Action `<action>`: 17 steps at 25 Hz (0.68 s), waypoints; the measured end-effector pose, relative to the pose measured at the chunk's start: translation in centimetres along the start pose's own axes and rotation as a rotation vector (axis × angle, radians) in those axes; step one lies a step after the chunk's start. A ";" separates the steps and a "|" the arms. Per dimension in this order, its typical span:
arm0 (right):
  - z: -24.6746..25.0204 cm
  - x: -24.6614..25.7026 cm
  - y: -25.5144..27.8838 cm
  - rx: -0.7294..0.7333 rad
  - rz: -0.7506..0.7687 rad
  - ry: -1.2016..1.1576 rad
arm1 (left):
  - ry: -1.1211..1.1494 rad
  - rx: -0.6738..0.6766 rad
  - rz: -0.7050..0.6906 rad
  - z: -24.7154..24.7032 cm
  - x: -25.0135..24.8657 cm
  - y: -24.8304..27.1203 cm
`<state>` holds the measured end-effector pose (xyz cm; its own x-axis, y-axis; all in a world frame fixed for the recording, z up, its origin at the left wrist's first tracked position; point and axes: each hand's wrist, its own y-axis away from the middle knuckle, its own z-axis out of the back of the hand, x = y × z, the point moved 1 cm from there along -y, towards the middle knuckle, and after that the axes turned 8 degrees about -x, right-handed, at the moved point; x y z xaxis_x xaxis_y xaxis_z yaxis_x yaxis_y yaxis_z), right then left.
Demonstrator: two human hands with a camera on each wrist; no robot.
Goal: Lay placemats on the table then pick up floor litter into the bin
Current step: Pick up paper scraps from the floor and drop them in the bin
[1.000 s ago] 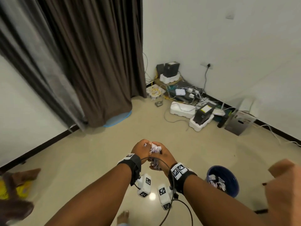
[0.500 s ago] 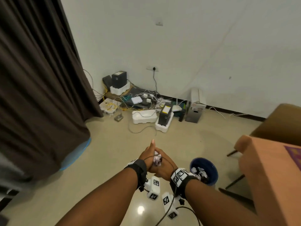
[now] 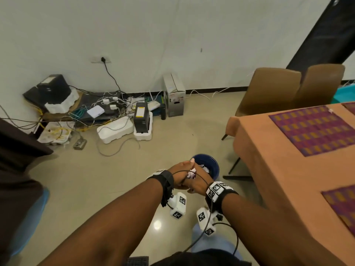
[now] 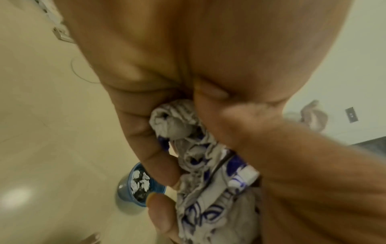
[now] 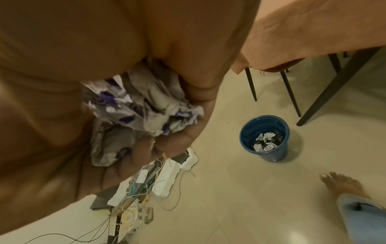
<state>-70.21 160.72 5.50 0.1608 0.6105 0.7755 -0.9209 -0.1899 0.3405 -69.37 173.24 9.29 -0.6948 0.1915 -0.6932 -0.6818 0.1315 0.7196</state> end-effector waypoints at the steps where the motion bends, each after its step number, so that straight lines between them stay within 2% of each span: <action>1: 0.9 -1.8 -1.7 -0.045 -0.002 -0.032 | 0.022 -0.005 0.028 -1.3 -0.8 -2.0; 2: 1.8 -3.1 -3.2 -0.089 -0.007 -0.062 | 0.041 0.000 0.037 -2.4 -1.7 -3.9; 4: 4.6 -5.9 -6.4 -0.070 -0.040 -0.124 | 0.041 -0.006 0.072 -4.7 -3.4 -7.7; 6: 8.5 -9.5 -10.0 -0.058 -0.142 -0.175 | 0.014 -0.042 0.131 -7.0 -5.7 -11.9; 8: 11.6 -13.9 -12.4 -0.090 -0.281 -0.206 | -0.106 -0.119 0.134 -8.1 -7.5 -14.6; 11: 15.6 -20.4 -15.7 -0.133 -0.465 -0.208 | -0.288 -0.182 0.139 -8.2 -9.9 -18.4; 14: 18.1 -22.7 -17.9 -0.160 -0.653 -0.232 | -0.293 -0.234 0.170 -7.6 -9.8 -21.7; 17: 17.8 -26.2 -21.7 -0.088 -0.698 -0.244 | -0.305 -0.230 0.188 -7.2 -9.5 -24.2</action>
<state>-48.09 135.20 -12.75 0.7838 0.3768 0.4936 -0.5989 0.2486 0.7612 -47.93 161.20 -1.80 -0.7358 0.4748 -0.4828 -0.6072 -0.1468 0.7809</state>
